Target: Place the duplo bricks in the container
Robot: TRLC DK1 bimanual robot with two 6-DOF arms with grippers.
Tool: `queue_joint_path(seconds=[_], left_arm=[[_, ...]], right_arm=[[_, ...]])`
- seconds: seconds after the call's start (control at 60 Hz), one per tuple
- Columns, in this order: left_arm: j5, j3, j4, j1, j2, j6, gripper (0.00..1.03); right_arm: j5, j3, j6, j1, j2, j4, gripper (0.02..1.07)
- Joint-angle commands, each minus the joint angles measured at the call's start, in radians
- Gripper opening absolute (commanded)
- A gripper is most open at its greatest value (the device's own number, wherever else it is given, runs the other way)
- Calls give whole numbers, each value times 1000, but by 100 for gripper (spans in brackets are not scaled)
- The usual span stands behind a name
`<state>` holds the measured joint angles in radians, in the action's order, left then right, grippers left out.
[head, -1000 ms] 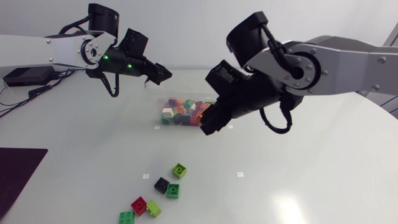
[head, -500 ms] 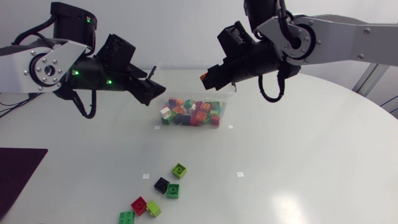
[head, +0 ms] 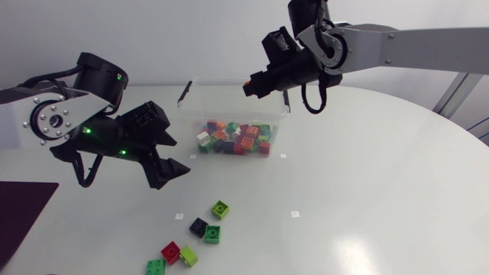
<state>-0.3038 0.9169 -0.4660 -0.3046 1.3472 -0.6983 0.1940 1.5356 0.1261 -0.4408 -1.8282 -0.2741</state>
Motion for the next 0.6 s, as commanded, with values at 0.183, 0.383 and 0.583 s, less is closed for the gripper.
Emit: queue_joint_path(seconds=[0.183,0.383,0.583], left_arm=[[2,-72,-180,-11,-48,-176,98],[3,-142,-299,-8,-82,-306,98],[14,-171,-413,-10,-91,-399,97]], right_arm=[[-33,153,-22,30,-175,0,37],[-68,207,-11,30,-226,-13,75],[-74,192,-9,28,-183,-17,102]])
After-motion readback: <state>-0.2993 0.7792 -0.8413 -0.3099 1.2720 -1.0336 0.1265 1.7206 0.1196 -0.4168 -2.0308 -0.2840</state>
